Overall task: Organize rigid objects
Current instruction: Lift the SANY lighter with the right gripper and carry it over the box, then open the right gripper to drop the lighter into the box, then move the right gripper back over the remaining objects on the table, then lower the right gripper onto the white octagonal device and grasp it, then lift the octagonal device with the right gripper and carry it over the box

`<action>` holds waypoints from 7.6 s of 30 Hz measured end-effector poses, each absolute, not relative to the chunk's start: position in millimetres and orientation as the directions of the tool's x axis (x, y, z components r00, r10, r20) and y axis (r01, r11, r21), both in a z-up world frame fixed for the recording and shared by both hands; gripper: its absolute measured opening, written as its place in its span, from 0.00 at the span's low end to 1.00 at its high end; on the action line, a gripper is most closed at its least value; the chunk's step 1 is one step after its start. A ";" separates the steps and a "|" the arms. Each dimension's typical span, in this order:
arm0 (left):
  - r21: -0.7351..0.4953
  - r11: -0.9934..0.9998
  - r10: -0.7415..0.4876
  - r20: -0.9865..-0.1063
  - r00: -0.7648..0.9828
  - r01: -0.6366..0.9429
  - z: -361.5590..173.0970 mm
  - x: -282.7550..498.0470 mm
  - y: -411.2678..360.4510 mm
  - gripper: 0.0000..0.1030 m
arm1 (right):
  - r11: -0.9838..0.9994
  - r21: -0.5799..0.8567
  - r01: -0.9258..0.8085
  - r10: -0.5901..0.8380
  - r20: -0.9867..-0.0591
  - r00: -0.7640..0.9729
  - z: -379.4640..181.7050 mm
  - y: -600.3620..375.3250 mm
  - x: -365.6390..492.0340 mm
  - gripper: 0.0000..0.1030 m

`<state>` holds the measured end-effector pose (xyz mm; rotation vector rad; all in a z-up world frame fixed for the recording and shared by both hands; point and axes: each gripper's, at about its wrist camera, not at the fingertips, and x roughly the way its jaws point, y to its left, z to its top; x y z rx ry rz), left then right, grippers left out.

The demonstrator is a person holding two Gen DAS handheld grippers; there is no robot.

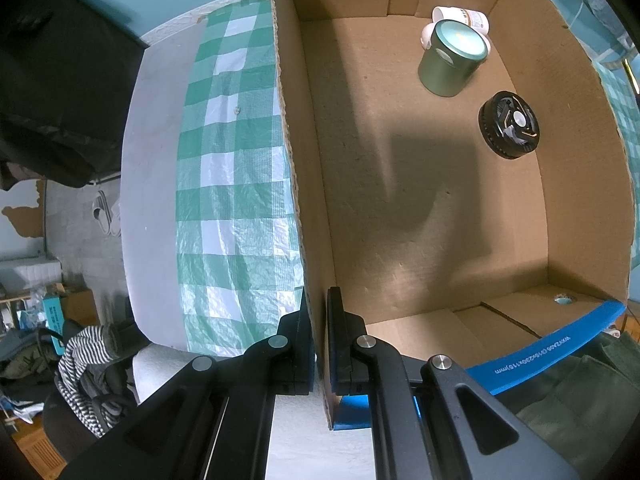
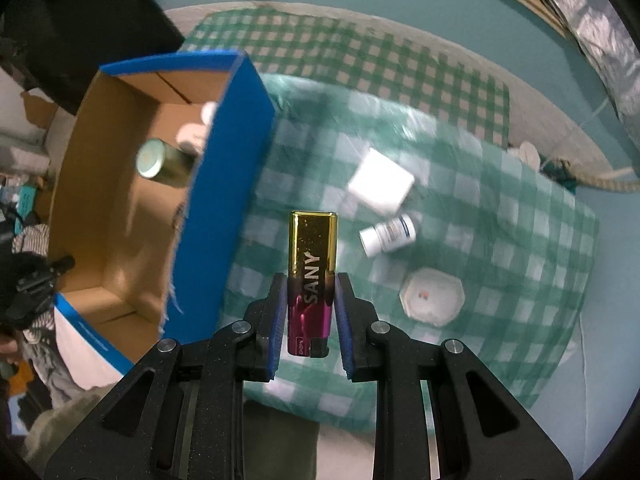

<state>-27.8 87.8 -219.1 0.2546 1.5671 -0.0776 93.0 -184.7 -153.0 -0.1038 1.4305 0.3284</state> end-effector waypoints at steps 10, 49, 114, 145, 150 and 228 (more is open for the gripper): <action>0.116 0.969 0.117 -0.993 0.008 0.217 -219.1 -28.5 85.9 0.05 | 0.918 0.126 -0.375 0.187 -0.974 0.130 -129.3 -136.8 114.5 0.22; 0.113 0.970 0.114 -0.993 0.006 0.216 -217.6 -23.9 84.3 0.05 | 0.900 0.160 -0.405 0.209 -0.975 0.079 -155.6 -77.0 144.6 0.33; 0.125 0.970 0.129 -0.992 -0.007 0.208 -216.3 -27.8 82.4 0.05 | 0.976 0.194 0.101 0.200 -0.979 -0.049 -262.2 -322.9 111.3 0.68; 0.122 0.971 0.126 -0.992 -0.010 0.205 -219.7 -27.7 85.6 0.05 | 0.986 0.121 0.117 0.126 -0.992 -0.033 -283.2 -322.3 109.3 0.70; 0.121 0.972 0.126 -0.992 -0.009 0.203 -220.2 -27.4 85.7 0.05 | 0.988 0.109 0.110 0.113 -0.993 -0.029 -284.6 -314.4 110.6 0.69; 0.123 0.972 0.126 -0.992 -0.001 0.199 -214.4 -24.5 83.1 0.05 | 0.843 0.116 -0.525 0.193 -0.977 0.095 -141.6 -72.1 138.7 0.69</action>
